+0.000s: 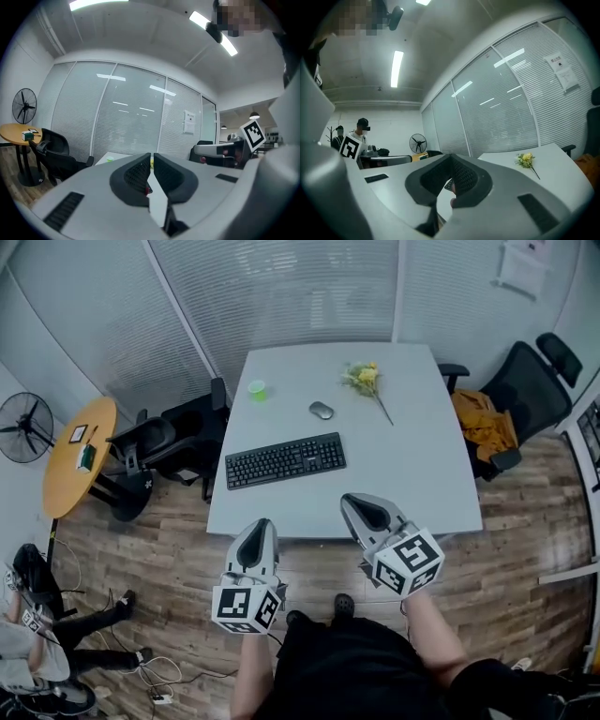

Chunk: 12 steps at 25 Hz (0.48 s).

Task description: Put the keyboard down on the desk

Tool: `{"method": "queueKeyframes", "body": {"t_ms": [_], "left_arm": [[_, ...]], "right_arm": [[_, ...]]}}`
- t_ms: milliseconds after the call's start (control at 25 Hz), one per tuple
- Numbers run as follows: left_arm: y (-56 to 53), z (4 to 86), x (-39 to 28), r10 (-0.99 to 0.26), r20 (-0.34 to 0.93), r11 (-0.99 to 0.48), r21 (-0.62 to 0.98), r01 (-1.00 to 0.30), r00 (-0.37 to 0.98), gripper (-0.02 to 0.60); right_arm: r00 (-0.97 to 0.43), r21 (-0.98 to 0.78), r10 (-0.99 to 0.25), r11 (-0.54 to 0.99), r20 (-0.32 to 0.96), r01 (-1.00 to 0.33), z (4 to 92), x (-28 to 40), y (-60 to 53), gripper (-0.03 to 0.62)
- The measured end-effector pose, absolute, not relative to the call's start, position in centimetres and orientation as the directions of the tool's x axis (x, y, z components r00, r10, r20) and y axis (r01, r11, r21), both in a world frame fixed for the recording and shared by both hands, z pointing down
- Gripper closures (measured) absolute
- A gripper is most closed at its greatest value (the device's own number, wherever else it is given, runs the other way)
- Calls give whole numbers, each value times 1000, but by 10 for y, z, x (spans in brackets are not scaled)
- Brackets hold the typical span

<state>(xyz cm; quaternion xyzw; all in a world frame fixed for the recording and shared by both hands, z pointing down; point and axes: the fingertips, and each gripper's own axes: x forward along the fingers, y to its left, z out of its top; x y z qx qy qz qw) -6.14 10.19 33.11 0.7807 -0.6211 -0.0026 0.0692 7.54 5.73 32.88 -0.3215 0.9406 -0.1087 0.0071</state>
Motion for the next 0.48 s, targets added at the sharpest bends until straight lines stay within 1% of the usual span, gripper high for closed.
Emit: {"method": "queueKeyframes", "body": {"t_ms": [280,480], "left_arm": [[108,323,-57,-966,69,-241,108,-964,249,581],[111,322,-57,-965,69,-246,107,-963,254,583]], "right_arm": [[-791,-190,-609,771,57,-608,324,77,68,584],[-791,-181,-608,773,60,-608,324,76,73,585]]}}
